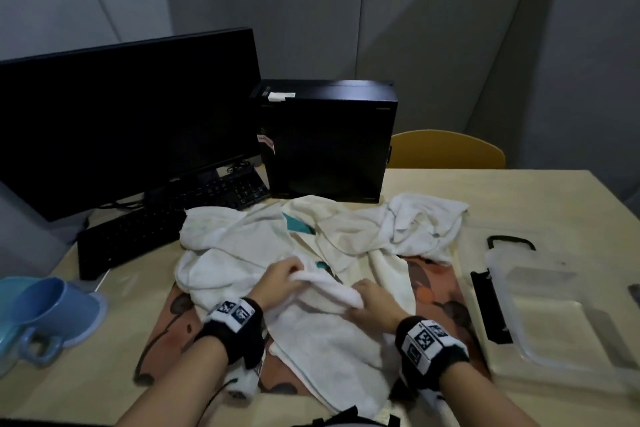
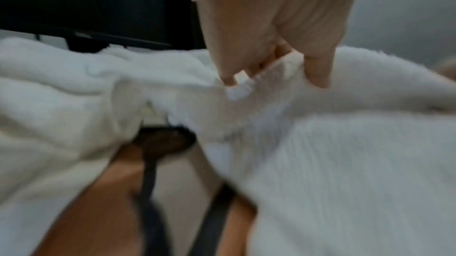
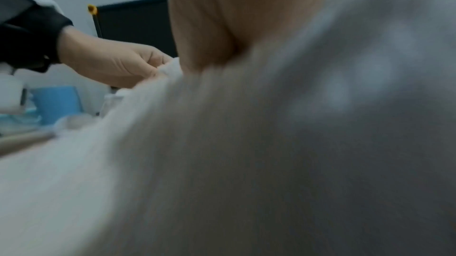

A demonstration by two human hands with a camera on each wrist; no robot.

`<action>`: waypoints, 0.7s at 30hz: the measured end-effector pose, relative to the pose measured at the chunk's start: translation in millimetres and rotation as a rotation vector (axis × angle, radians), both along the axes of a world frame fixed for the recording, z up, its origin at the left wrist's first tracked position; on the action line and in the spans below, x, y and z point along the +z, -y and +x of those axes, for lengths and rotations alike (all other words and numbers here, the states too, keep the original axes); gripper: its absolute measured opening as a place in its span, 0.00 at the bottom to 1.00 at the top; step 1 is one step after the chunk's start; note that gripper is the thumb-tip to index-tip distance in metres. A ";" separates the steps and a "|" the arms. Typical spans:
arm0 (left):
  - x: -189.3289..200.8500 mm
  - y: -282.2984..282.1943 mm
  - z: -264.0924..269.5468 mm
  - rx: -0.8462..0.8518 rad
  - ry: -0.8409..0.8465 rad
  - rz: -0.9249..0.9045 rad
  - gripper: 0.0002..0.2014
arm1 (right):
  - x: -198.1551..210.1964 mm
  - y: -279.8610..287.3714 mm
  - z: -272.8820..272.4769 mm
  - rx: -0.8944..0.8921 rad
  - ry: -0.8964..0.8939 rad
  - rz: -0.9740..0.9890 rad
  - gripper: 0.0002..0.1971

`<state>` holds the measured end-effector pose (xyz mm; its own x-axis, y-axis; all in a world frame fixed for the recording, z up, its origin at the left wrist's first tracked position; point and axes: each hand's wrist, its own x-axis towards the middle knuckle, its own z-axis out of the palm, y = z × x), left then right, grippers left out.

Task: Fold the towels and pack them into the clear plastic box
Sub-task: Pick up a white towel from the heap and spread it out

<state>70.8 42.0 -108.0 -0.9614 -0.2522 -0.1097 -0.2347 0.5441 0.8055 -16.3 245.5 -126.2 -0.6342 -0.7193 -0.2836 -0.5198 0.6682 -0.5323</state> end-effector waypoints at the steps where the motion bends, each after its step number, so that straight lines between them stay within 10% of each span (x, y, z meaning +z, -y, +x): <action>1: 13.5 8.1 -5.7 0.027 -0.051 0.032 0.11 | 15.9 1.7 -6.1 -0.017 0.039 -0.040 0.15; 8: 120.8 49.8 -35.5 0.032 -0.255 -0.067 0.15 | 151.0 6.6 -49.9 -0.061 0.106 -0.506 0.12; 14: 172.7 92.0 -40.1 0.420 -0.474 -0.318 0.12 | 186.1 2.7 -101.3 0.035 -0.265 0.159 0.07; 17: 203.5 101.9 -41.0 0.570 -0.594 -0.306 0.10 | 218.5 3.3 -108.9 -0.156 -0.403 -0.136 0.12; 21: 230.3 76.9 -46.5 0.352 -0.580 -0.301 0.09 | 238.8 36.6 -86.7 -0.066 -0.307 -0.355 0.10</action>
